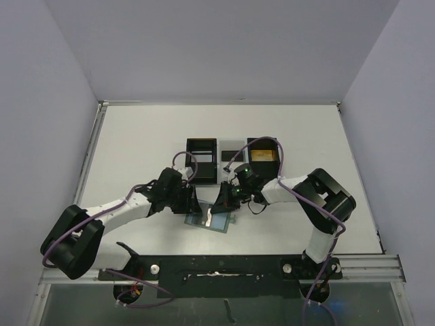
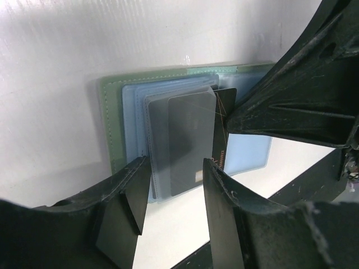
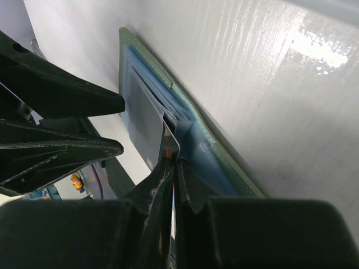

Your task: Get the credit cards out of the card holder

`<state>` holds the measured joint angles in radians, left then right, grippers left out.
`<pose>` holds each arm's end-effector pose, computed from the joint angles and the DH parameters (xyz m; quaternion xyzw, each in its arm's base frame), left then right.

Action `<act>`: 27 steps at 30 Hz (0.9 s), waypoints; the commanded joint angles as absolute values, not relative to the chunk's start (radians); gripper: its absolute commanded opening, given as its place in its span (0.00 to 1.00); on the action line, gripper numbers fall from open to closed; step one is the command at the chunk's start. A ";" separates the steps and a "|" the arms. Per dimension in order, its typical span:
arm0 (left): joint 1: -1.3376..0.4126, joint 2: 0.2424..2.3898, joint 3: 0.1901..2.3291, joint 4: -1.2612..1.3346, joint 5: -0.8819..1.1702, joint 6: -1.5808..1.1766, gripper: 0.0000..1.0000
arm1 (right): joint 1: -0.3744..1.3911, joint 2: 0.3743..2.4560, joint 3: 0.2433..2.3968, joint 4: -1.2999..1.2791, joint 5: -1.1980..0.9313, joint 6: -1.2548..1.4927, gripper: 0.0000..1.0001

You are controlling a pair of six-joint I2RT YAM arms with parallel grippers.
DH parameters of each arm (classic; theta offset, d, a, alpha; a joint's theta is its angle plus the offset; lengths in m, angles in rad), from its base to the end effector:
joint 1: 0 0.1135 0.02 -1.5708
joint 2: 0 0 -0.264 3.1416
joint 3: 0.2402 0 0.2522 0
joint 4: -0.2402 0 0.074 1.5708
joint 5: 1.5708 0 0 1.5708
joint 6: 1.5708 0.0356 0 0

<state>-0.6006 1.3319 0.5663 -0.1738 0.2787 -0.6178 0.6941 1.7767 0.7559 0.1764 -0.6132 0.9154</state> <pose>0.1921 -0.1435 0.1561 0.0350 0.9417 -0.2842 0.1766 0.2341 0.2215 0.1174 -0.0082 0.8976 0.4397 0.0315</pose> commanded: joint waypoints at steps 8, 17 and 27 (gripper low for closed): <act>-0.613 1.270 0.688 -0.225 0.229 -0.555 0.38 | 0.682 1.786 0.832 0.005 -0.529 0.825 0.00; -0.614 1.399 0.627 -0.011 0.446 -0.634 0.22 | 0.681 1.771 0.844 -0.007 -0.559 0.809 0.00; -0.615 1.436 0.605 -0.133 0.291 -0.609 0.15 | 0.672 1.720 0.805 0.037 -0.516 0.890 0.00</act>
<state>-0.6128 1.4368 0.6159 -0.1200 0.3374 -0.6201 0.6804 1.7741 0.8200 0.0082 -0.5632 0.8478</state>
